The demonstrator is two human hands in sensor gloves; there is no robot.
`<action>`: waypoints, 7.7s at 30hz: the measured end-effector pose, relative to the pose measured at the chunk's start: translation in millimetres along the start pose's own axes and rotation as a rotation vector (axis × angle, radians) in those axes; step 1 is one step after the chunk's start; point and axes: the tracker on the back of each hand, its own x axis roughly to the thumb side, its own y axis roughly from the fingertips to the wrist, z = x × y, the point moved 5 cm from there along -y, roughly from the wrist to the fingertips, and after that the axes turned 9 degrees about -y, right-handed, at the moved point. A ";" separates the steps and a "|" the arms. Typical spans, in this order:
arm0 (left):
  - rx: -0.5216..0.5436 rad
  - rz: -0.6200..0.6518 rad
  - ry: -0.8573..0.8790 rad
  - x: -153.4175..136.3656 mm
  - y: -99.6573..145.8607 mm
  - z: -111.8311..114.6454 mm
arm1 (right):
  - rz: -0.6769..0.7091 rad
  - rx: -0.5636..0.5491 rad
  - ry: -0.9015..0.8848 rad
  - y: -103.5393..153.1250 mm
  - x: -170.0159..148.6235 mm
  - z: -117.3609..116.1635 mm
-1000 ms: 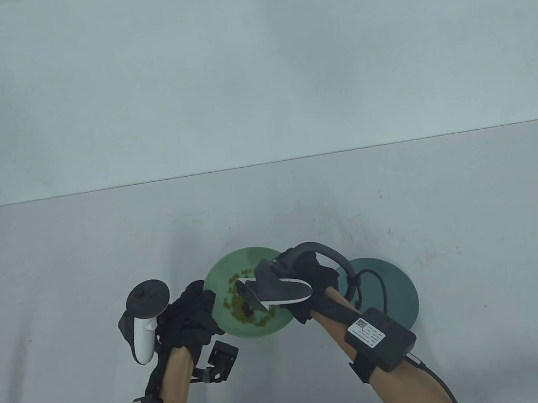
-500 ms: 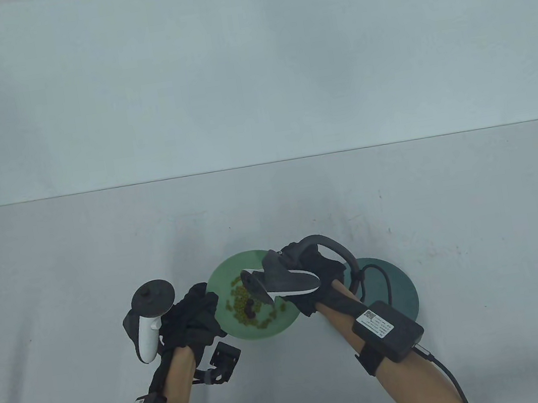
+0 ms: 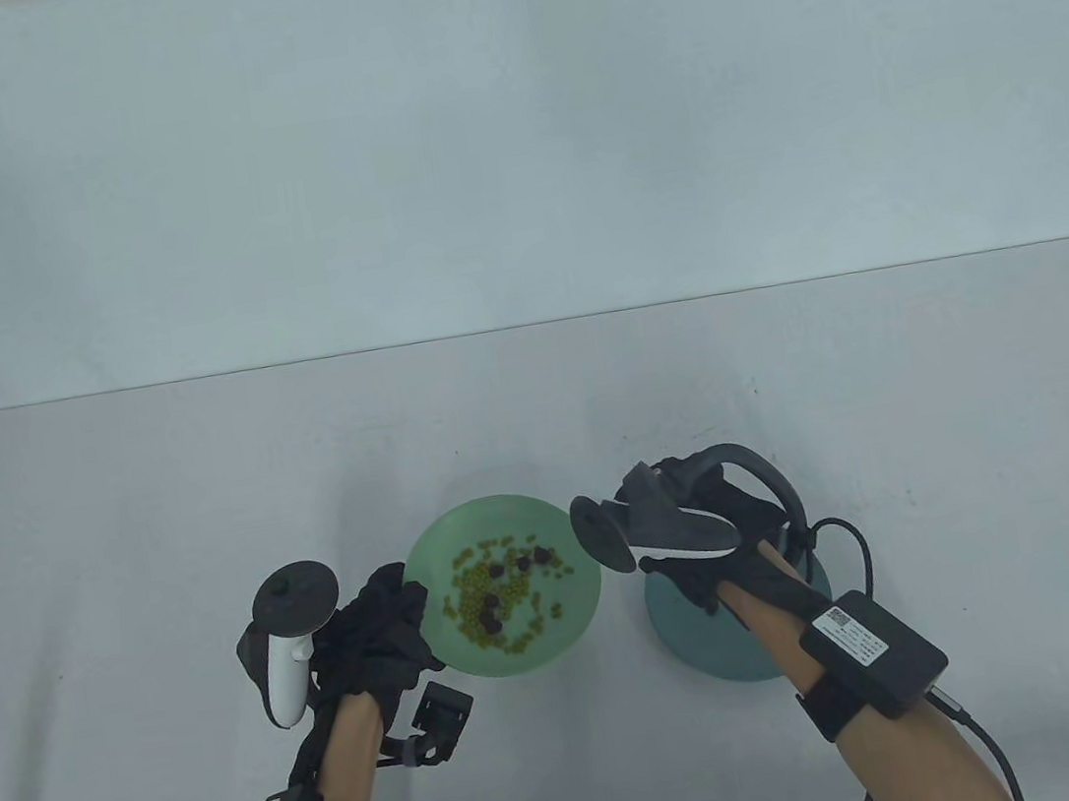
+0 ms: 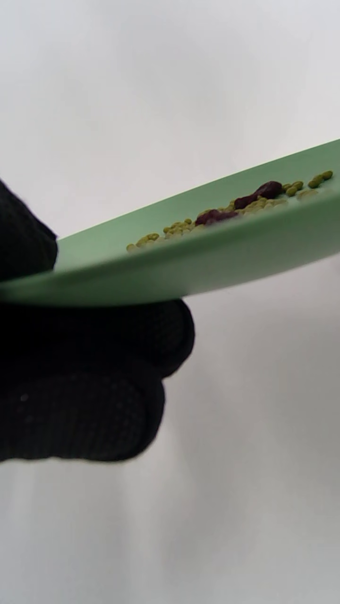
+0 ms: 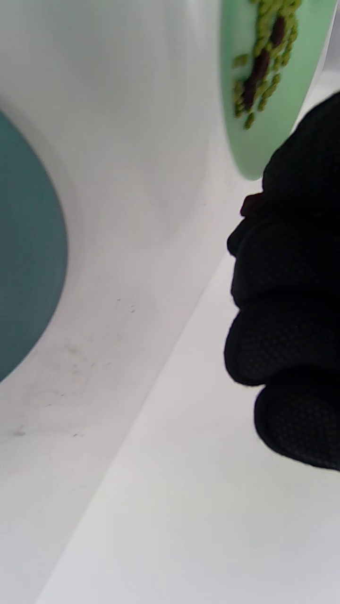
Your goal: Pick cranberries with hand pinch into plate
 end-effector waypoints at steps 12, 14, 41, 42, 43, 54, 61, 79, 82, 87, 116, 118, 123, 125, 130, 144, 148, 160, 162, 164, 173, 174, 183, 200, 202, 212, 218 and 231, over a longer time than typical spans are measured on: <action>0.000 -0.005 0.003 -2.6 -1.7 -1.6 | -0.123 0.133 -0.060 3.3 -47.7 -88.5; 0.001 -0.004 0.000 -2.2 -1.7 -1.8 | -0.145 0.155 -0.059 2.0 -52.8 -100.8; -0.002 0.005 -0.008 -1.3 0.3 0.1 | -0.208 0.181 -0.069 -4.1 -74.3 -102.1; -0.002 0.005 -0.008 -1.3 0.4 0.0 | -0.205 0.174 -0.066 -3.9 -73.9 -97.4; -0.001 0.004 -0.008 -1.4 0.5 -0.1 | -0.198 0.161 -0.064 -3.5 -72.8 -89.2; -0.010 0.007 -0.009 -0.9 0.5 2.1 | -0.068 0.028 -0.031 -3.4 -33.1 -20.5; -0.012 0.006 -0.017 -1.0 0.3 3.5 | 0.026 -0.004 -0.018 -14.5 6.9 -0.1; -0.014 0.011 -0.006 0.0 -0.1 3.8 | 0.144 0.048 0.019 -39.6 72.7 -17.4; -0.013 0.012 -0.004 0.1 -0.1 3.4 | 0.151 0.055 0.030 -42.3 77.2 -20.7; -0.014 0.012 -0.004 0.1 -0.1 3.4 | 0.157 0.064 0.042 -45.4 82.6 -23.5; -0.008 0.006 0.014 -1.6 -0.1 0.6 | 0.188 0.094 0.049 -55.1 98.7 -30.6; 0.000 0.007 0.010 -1.8 -0.1 -0.7 | 0.190 0.099 0.047 -55.2 99.5 -31.3; -0.006 0.002 0.034 -4.3 -1.0 -1.9 | 0.195 0.087 0.062 -54.6 103.8 -30.7; -0.007 0.002 0.038 -4.5 -1.1 -2.2 | 0.198 0.084 0.066 -54.4 105.5 -31.1; -0.005 0.002 0.042 -4.5 -0.9 -2.9 | 0.206 0.089 0.049 -54.4 108.0 -31.7; 0.015 0.007 0.006 -4.6 -0.8 -5.4 | 0.214 0.085 -0.027 -57.4 107.9 -32.6; 0.016 0.000 -0.009 -6.2 -1.0 -5.3 | 0.196 0.051 -0.035 -55.4 99.3 -17.6; 0.021 -0.003 -0.022 -6.4 -1.3 -4.3 | 0.046 0.027 -0.028 -33.5 22.6 3.4; 0.020 -0.001 -0.028 -5.6 -1.3 -4.1 | 0.011 0.036 -0.034 -26.5 5.4 -3.6; 0.017 0.000 -0.024 -5.6 -1.4 -3.7 | -0.017 0.050 -0.032 -20.9 -7.6 -12.0; 0.015 0.001 -0.029 -5.2 -1.0 -3.1 | -0.116 0.152 -0.054 -1.7 -48.0 -69.7; 0.016 0.002 -0.028 -5.1 -1.0 -3.1 | -0.123 0.168 -0.063 -0.2 -50.3 -78.1; 0.014 0.002 -0.029 -5.3 -1.1 -2.3 | -0.158 0.275 -0.077 7.1 -57.2 -131.6; 0.014 0.002 -0.031 -5.2 -1.2 -2.8 | -0.169 0.372 -0.105 7.5 -58.5 -161.1; 0.014 0.001 -0.031 -5.3 -1.2 -2.8 | -0.171 0.366 -0.110 7.8 -59.8 -157.0; 0.013 0.002 -0.032 -5.0 -1.2 -2.5 | -0.154 0.250 -0.064 7.7 -60.9 -96.7; 0.011 0.004 -0.034 -4.6 -1.1 -1.7 | -0.104 0.133 -0.040 6.2 -45.4 -42.4; 0.006 0.011 -0.022 -3.5 -1.0 -0.3 | 0.080 0.023 0.003 -14.0 36.5 13.1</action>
